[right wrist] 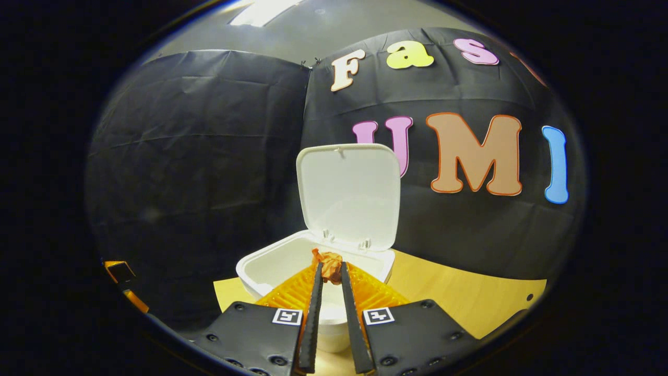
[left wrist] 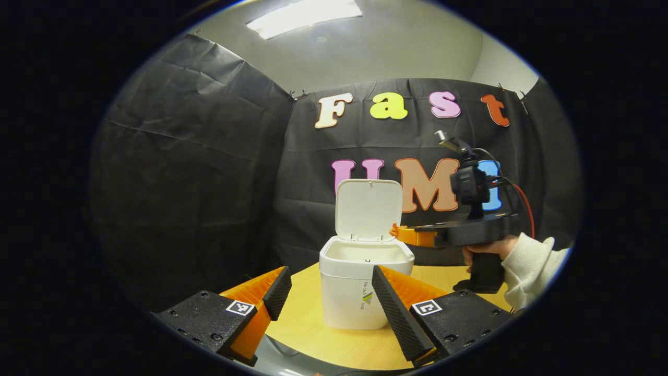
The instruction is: Press the lid of the desktop garbage bin to open it, pick up the crumpled paper on the desktop and throw it into the bin, then pick up the pop can on the desktop and drop it into the bin, and finally close the garbage bin lid.
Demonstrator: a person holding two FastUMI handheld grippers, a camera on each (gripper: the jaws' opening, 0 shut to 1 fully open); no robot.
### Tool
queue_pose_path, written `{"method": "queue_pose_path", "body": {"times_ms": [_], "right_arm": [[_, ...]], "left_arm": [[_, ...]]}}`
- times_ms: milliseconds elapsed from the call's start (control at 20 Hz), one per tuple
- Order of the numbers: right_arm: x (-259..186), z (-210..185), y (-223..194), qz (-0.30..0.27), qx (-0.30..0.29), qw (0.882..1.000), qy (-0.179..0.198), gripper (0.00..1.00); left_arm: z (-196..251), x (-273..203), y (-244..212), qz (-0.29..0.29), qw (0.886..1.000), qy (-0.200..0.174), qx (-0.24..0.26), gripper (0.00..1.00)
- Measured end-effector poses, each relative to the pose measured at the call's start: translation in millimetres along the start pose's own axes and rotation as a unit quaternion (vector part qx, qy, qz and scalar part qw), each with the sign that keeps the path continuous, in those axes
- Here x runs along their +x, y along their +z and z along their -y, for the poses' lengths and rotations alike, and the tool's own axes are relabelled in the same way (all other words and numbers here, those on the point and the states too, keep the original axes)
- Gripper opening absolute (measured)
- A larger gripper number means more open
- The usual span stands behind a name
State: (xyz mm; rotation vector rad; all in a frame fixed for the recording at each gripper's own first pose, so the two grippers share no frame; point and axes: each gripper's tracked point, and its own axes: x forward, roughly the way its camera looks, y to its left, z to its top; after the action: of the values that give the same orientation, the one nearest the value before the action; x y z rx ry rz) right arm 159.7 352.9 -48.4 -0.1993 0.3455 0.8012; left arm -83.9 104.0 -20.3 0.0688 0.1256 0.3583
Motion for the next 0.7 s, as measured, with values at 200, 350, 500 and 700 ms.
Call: {"method": "queue_pose_path", "body": {"times_ms": [200,350,500,700], "right_arm": [[19.5,-2.8,-14.7,-0.022,-0.005,1.0,-0.007,0.38],[22.6,-0.6,-19.1,-0.034,0.014,0.999,-0.001,0.6],[20.8,6.1,-21.7,-0.038,0.031,0.999,-0.001,0.98],[-5.0,28.3,-9.6,-0.011,0.034,0.999,-0.026,0.97]], "left_arm": [[1.7,1.7,-4.6,-0.007,1.0,-0.008,0.002,0.93],[10.0,4.6,-1.0,-0.004,1.0,-0.024,0.007,0.92],[21.2,7.8,1.3,0.0,0.999,-0.044,0.007,0.92],[41.1,10.3,-2.3,-0.001,0.997,-0.077,-0.001,0.93]]}}
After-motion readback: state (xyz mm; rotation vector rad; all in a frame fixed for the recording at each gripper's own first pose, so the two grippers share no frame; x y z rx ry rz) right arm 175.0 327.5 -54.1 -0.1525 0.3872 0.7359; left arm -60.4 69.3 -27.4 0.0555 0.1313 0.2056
